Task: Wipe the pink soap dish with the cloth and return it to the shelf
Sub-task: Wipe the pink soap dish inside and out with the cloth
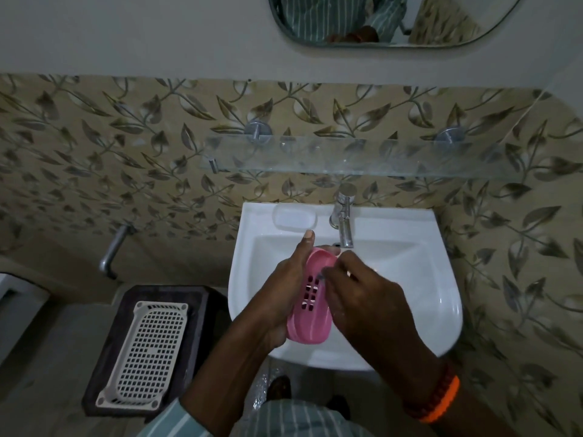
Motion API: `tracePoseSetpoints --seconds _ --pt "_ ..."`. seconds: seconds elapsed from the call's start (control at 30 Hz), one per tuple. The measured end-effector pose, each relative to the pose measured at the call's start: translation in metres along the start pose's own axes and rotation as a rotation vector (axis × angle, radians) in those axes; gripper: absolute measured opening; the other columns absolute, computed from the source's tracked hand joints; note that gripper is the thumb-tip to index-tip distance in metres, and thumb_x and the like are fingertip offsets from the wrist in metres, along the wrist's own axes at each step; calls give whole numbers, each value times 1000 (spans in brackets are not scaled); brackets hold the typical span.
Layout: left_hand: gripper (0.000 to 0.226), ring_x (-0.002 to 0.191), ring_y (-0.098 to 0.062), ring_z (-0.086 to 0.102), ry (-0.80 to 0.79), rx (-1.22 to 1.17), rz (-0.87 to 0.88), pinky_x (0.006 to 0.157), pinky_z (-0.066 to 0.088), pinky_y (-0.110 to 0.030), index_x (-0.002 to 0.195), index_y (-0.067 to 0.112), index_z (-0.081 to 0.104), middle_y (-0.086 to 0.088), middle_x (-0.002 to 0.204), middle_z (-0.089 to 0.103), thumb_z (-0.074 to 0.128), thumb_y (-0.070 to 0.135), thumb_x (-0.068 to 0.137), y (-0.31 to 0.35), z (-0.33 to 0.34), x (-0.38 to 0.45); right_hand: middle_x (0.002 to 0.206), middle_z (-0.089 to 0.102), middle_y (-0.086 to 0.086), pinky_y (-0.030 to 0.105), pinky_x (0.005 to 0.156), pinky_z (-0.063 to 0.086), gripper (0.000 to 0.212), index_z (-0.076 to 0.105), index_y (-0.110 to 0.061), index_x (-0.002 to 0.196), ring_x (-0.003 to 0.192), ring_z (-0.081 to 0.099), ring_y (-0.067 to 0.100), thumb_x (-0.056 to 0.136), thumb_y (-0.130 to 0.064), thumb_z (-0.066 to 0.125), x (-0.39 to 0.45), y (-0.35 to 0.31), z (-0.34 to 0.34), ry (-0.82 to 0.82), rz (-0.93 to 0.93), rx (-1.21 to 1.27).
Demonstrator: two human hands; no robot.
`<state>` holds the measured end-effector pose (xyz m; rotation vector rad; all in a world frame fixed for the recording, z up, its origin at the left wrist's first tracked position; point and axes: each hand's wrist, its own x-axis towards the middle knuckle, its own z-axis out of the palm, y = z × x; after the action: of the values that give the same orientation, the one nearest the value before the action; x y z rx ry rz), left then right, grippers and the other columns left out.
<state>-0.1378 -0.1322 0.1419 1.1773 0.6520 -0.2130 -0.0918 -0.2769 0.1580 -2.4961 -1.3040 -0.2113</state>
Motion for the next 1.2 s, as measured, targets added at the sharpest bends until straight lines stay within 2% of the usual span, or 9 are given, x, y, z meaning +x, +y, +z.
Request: tracePoseSetpoints --seconds 0.1,0.27,0.43,0.57,0.73,0.8,0.9,1.07,1.2 --pt "64 111 -32 68 -13 67 1 101 54 -53 116 34 76 -13 114 77 41 80 90 10 -6 -1 98 60 3 33 39 49 15 66 -12 100 64 59 20 85 -13 68 -13 -4 2 -76 -96 6" --pt "80 91 -34 74 -89 31 -98 87 61 -52 115 14 74 -26 112 75 55 84 80 13 -7 -5 97 63 10 26 43 45 27 68 -5 103 70 60 22 78 -12 75 3 13 -7 32 -113 -117" --pt "76 109 -41 71 -119 98 -128 94 58 -58 121 22 73 -22 118 75 49 83 83 14 -16 -2 100 63 10 27 42 45 33 68 -9 104 69 59 20 72 -10 78 -14 12 -2 -94 -290 -109" --pt "79 84 -32 76 -147 36 -145 79 63 -49 111 16 75 -21 101 78 58 85 76 16 -19 -2 98 63 11 27 43 47 28 69 -6 102 69 60 22 75 -10 75 5 16 -15 -28 -181 -94" --pt "78 87 -25 75 -141 80 -92 79 63 -42 119 27 75 -15 102 79 44 87 82 22 -23 4 104 58 3 32 39 50 20 67 -15 99 76 60 19 80 -13 70 -18 -4 -7 -156 -331 -2" --pt "82 90 -32 72 -137 48 -110 88 60 -51 121 20 74 -19 104 75 53 87 79 23 -23 3 103 62 7 32 40 51 26 69 -12 102 74 61 21 76 -11 74 -7 5 -14 -99 -237 6" --pt "85 92 -36 72 -154 -16 -146 89 59 -54 121 13 72 -25 107 74 61 84 75 23 -19 1 102 63 8 32 41 52 30 70 -10 104 72 62 22 74 -9 76 4 9 -23 -48 -125 -9" --pt "81 82 -25 75 -168 13 -147 76 61 -38 125 23 73 -15 100 79 49 86 81 24 -20 3 99 61 1 21 41 43 34 67 -19 99 75 60 16 67 -13 78 -23 -17 -20 -218 -345 71" --pt "97 92 -33 68 -151 29 -157 88 56 -48 131 16 68 -21 108 70 55 91 71 28 -19 5 100 63 1 30 38 49 29 70 -20 96 77 63 19 69 -11 77 -8 -8 -28 -178 -253 71"
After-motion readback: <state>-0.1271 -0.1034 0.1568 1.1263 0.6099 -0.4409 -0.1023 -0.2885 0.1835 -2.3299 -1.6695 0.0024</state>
